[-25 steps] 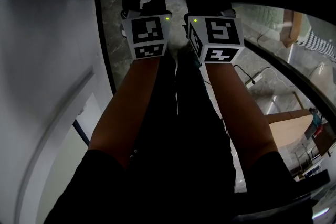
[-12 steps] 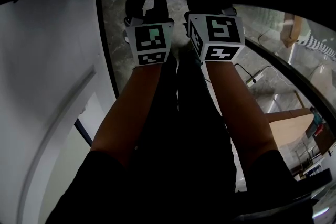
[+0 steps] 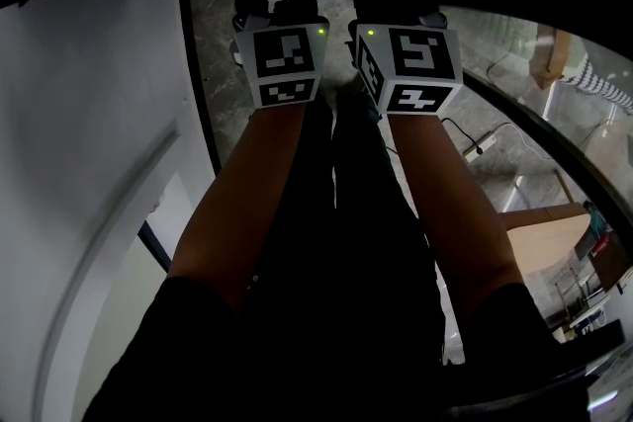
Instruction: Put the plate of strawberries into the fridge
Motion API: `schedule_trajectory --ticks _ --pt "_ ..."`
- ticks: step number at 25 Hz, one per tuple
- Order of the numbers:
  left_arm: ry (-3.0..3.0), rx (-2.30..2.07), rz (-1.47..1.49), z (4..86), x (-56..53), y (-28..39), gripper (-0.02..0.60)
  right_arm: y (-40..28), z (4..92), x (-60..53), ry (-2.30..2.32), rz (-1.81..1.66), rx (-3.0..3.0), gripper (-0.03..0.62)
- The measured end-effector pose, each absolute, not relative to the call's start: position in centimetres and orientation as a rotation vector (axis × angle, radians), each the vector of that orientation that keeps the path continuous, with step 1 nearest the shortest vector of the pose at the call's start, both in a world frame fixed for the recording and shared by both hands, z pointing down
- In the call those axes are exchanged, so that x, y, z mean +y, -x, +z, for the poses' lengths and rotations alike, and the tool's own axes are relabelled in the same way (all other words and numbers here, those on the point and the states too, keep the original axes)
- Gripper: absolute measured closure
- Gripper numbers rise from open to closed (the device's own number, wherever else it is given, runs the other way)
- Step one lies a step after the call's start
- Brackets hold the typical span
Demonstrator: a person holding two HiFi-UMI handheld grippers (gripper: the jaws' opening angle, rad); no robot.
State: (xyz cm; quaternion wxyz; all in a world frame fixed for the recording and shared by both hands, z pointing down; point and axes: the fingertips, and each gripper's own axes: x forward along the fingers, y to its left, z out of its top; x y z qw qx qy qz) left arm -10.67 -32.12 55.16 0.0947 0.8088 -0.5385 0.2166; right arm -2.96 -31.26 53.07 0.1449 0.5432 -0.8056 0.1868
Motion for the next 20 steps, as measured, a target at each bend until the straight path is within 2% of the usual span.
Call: schedule_trajectory --ticks 20 --pt "-2.444 -1.651 0.592 51.9 -32.7 14.2 0.558 3.3 51.3 -30.7 -1.574 0.481 -2.349 0.588"
